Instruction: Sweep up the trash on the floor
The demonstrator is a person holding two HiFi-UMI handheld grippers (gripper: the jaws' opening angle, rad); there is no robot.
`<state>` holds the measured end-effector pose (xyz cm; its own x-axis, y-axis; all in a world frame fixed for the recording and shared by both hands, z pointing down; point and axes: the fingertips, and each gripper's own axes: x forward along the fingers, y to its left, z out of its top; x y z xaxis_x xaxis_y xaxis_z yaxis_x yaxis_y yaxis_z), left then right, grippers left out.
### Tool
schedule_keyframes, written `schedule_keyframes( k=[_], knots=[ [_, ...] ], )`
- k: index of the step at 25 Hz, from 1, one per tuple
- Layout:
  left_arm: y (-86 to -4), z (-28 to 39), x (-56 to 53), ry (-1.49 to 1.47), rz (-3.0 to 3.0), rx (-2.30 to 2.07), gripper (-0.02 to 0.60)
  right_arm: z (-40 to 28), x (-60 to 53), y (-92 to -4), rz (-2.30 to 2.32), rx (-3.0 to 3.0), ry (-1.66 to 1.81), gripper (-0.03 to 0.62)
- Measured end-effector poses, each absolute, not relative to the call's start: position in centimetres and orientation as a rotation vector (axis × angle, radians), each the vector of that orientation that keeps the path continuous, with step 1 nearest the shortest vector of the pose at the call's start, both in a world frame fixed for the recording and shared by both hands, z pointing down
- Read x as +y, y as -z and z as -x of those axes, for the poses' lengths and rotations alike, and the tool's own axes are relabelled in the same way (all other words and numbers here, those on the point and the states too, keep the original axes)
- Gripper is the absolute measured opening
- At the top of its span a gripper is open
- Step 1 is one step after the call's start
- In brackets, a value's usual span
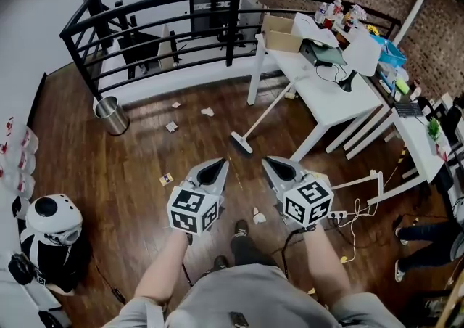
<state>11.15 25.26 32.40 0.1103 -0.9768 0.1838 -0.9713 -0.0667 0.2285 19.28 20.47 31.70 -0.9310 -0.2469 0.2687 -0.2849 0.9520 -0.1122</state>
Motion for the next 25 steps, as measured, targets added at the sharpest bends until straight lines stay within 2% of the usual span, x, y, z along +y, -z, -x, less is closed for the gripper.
schedule_keyframes(
  k=[12,25],
  knots=[
    [-33.8,-4.6,7.3,-0.096,-2.078,-1.945,0.008,-11.9,2.5,-32.8,-0.373,-2.900,-0.278,0.000],
    [-35.6,-3.9,-10.9,-0.161,-2.241,-1.742,0.008,-13.0,-15.1,-33.7,-0.714,-2.842,-0.332,0.000]
  ],
)
